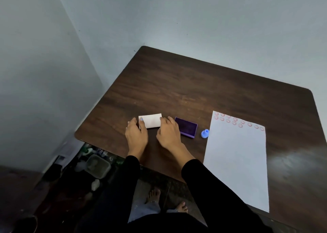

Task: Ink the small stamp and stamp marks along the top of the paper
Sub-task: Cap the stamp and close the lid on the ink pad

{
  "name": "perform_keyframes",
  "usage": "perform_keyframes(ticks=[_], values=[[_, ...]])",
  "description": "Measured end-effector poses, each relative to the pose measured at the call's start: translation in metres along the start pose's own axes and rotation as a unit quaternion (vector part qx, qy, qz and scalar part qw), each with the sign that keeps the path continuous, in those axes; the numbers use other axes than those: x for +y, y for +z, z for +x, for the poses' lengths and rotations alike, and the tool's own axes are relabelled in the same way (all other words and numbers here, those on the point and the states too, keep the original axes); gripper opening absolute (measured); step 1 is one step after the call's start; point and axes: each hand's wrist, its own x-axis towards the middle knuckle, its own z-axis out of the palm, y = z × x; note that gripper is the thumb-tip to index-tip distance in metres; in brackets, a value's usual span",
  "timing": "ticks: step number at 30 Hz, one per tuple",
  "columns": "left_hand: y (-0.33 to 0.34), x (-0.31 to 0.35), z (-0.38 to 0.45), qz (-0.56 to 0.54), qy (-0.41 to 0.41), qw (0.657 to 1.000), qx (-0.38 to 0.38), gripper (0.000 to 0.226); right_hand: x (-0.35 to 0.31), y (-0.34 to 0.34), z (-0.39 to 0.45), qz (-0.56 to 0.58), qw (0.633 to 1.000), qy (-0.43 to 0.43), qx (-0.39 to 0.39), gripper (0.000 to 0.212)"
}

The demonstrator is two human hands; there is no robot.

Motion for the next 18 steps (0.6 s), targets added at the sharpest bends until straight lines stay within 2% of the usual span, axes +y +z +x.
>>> perform_keyframes(ticks=[6, 8, 11, 15, 18], values=[[0.005, 0.004, -0.009, -0.031, 0.010, 0.999, 0.027, 0.036, -0.005, 0.006, -0.003, -0.013, 1.000, -0.003, 0.012, 0.060], [0.008, 0.013, -0.011, -0.068, -0.004, 0.997, 0.045, 0.041, -0.007, 0.005, -0.007, 0.017, 0.999, 0.009, 0.049, 0.058], [0.018, 0.029, -0.014, -0.095, 0.013, 0.994, 0.046, 0.044, -0.003, 0.000, -0.016, 0.081, 0.984, 0.064, 0.146, 0.055], [0.039, 0.041, -0.027, -0.111, 0.046, 0.993, -0.017, 0.040, 0.011, -0.008, -0.032, 0.171, 0.940, 0.164, 0.247, 0.057], [0.052, 0.046, -0.037, -0.112, 0.078, 0.989, -0.065, 0.032, 0.025, -0.011, -0.041, 0.202, 0.913, 0.217, 0.280, 0.053]])
